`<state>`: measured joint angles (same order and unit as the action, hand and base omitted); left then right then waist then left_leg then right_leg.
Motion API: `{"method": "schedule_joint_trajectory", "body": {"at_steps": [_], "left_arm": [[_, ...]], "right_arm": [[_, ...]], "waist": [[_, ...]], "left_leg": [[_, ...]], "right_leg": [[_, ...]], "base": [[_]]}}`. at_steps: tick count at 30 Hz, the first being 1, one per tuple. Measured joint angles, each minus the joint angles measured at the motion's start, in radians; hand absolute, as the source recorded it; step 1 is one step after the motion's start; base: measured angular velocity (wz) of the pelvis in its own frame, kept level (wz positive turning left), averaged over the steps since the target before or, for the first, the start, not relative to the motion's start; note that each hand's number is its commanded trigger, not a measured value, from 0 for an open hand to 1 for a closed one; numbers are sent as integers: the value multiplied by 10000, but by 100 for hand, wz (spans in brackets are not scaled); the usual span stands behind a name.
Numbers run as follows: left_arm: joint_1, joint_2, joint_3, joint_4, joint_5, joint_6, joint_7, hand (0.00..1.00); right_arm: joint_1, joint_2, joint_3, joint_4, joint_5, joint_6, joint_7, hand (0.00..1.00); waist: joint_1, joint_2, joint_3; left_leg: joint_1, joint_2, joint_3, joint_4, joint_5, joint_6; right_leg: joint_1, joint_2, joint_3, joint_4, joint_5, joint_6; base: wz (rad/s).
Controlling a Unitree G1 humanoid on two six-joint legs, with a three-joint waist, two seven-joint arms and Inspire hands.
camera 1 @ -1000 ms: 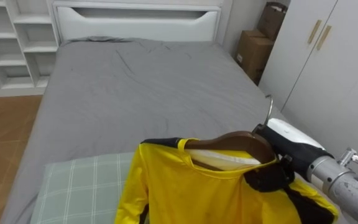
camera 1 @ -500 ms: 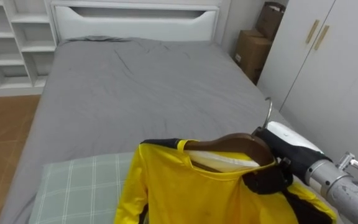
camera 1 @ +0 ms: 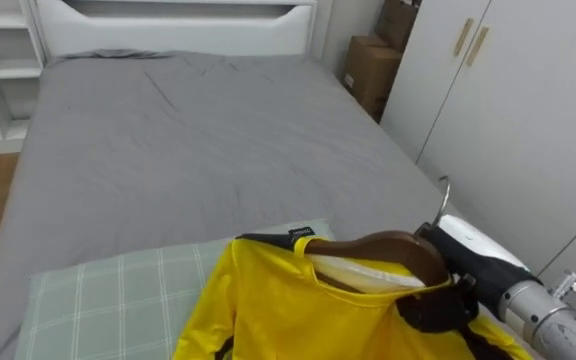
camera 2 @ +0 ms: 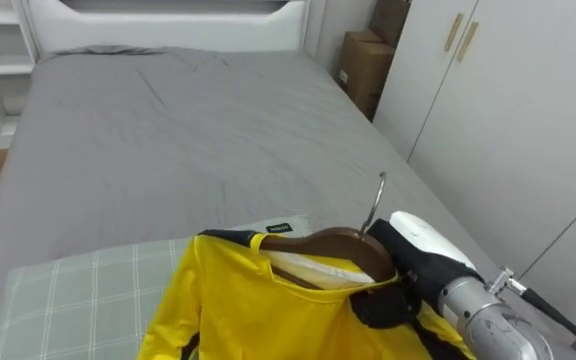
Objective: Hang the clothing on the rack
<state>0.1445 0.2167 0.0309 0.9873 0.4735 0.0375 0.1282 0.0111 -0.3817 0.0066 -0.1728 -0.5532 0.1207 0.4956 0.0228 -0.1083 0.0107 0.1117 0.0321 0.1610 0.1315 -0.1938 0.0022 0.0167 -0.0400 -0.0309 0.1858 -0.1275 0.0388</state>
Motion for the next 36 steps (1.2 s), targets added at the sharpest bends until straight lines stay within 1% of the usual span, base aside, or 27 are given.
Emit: {"method": "schedule_joint_trajectory", "body": {"at_steps": [4,7,9,11,12,13,14,15,16,17,18,19,20,21,22,23,24,25,26,27,28,29,30,32,33,35,36], "left_arm": [[23,4,1,8,4,0,157,0],[53,8,33,110,15,10,232,0],[75,18,48,127,92,70,304,0],[124,25,51,125,116,98,334,0],[175,44,44,150,116,207,333,0],[214,85,60,171,116,322,333,0],[276,150,67,174,116,434,331,0],[305,156,74,176,117,491,330,0],[367,102,82,204,118,630,321,0],[445,4,56,218,112,797,297,0],[524,-52,40,214,103,850,286,0],[608,-113,33,214,103,912,194,0],[670,-106,54,214,94,989,108,0],[715,-105,85,218,94,1049,96,0],[854,-78,204,233,96,1178,40,0],[932,-10,309,238,83,1374,-57,0],[903,51,346,239,67,1465,-63,0],[833,124,364,280,-26,1589,-61,0],[811,128,362,409,-26,1607,-54,0],[787,94,361,694,-26,1629,-53,0],[786,82,360,864,-25,1679,-53,0],[781,87,361,981,-39,1748,-50,0],[775,91,360,1056,-78,1762,-46,0],[762,68,361,1424,-376,1836,-42,0],[762,63,364,1477,-446,1880,-42,0],[758,53,470,1675,-487,1988,-43,0],[762,48,559,1818,-516,2034,-43,0]], "right_arm": [[70,61,-1,-1,-12,16,2,100],[64,219,0,-2,-311,13,1,100],[60,313,-1,-1,-452,19,0,100],[-12,351,10,0,-454,3,-3,100],[-21,381,26,0,-465,-61,-63,100],[-35,394,89,0,-495,-163,-167,100],[-68,404,165,0,-450,-250,-261,100],[-105,404,202,10,-424,-284,-315,100],[-150,398,226,38,-385,-334,-442,100],[-255,375,364,222,-340,-297,-643,100],[-291,347,468,323,-340,-229,-718,100],[-330,351,569,472,-343,-112,-778,100],[-363,351,677,673,-328,-71,-793,100],[-427,346,782,784,-328,-55,-794,100],[-520,355,1055,922,-325,1,-795,100],[-535,379,1249,942,-320,-43,-815,100],[-535,394,1296,950,-335,-96,-843,100],[-535,394,1293,962,-352,-140,-866,100],[-539,392,1291,993,-361,-136,-872,100],[-542,385,1288,1000,-333,-135,-909,100],[-543,393,1291,989,-323,-134,-943,100],[-545,394,1302,954,-337,-116,-943,100],[-547,392,1322,937,-346,-98,-941,100],[-579,398,1411,938,-462,-87,-938,100],[-579,398,1429,941,-470,-79,-938,100],[-580,418,1531,995,-610,19,-939,100],[-594,477,1624,1008,-783,110,-941,100]], "waist": [[81,-24,-15],[230,-4,-16],[327,25,-8],[473,88,36],[573,202,94],[647,163,64],[714,122,37],[756,134,46],[821,247,72],[919,386,110],[960,372,115],[993,472,102],[1211,475,107],[1266,480,109],[1327,461,101],[1187,483,23],[1030,388,40],[784,256,119],[693,206,126],[600,196,124],[616,221,134],[646,239,140],[704,234,137],[770,247,142],[800,249,143],[902,257,149],[1230,283,156]], "left_leg": [[-3,90,54,11,-23,-46],[66,215,270,61,-74,-129],[59,346,416,255,-142,-212],[3,581,746,757,-383,-326],[-40,763,994,1290,-572,-420],[-188,878,1135,1916,-663,-482],[-437,989,1092,2672,-683,-496],[-541,1028,959,3084,-679,-491],[-872,1063,162,4081,-671,-480],[-1346,833,-1007,4996,-775,-243],[-1490,525,-1653,4978,-914,-84],[-1922,-147,-2511,4584,-1086,7],[-2293,-734,-3058,3797,-1077,3],[-2425,-932,-3274,3314,-1019,25],[-2674,-1139,-3567,2860,-589,65],[-2657,-1183,-3626,2814,-387,216],[-2725,-1128,-3505,2811,-313,242],[-2798,-1037,-3247,2787,-133,224],[-2813,-975,-3081,2774,-108,202],[-2826,-880,-2747,2769,-93,183],[-2832,-764,-2436,2753,-96,186],[-2875,-623,-2119,2656,-101,195],[-2881,-571,-1916,2595,-100,196],[-2804,-362,-1167,2401,-75,258],[-2763,-316,-962,2340,-79,265],[-2584,-122,-359,2163,-107,290],[-2383,264,463,1886,-122,284]], "right_leg": [[-37,92,41,-4,-1,-6],[-47,205,47,38,2,-51],[-116,312,45,73,67,-209],[-300,490,30,299,31,-388],[-348,606,44,494,-54,-502],[-484,659,50,693,-211,-597],[-590,770,312,794,-316,-696],[-633,864,583,865,-326,-730],[-624,1098,1131,1003,-321,-848],[-594,1281,1779,1155,-300,-914],[-650,1355,2071,1235,-303,-924],[-788,1451,2564,1358,-321,-980],[-1043,1585,3238,1637,-317,-956],[-1145,1692,3526,1727,-280,-890],[-1408,1881,3962,1974,-270,-854],[-1602,2102,4278,2181,-282,-826],[-1706,2149,4299,2237,-283,-814],[-1826,2171,4335,2254,-268,-789],[-1868,2190,4410,2242,-249,-766],[-1907,2239,4564,2127,-161,-713],[-1932,2318,4831,1925,-1,-683],[-2032,2324,4921,1707,178,-626],[-2115,2323,4924,1635,255,-584],[-2338,2233,4822,1379,571,-545],[-2405,2171,4670,1315,655,-533],[-2485,1953,4097,967,938,-479],[-2495,1759,3062,402,1363,-362]], "base": [[-5],[-15],[-28],[-50],[-78],[-109],[-103],[-121],[-130],[-138],[-136],[-152],[-155],[-174],[-158],[-133],[-73],[-32],[-49],[-70],[-93],[-89],[-94],[-98],[-100],[-99],[-165]]}}
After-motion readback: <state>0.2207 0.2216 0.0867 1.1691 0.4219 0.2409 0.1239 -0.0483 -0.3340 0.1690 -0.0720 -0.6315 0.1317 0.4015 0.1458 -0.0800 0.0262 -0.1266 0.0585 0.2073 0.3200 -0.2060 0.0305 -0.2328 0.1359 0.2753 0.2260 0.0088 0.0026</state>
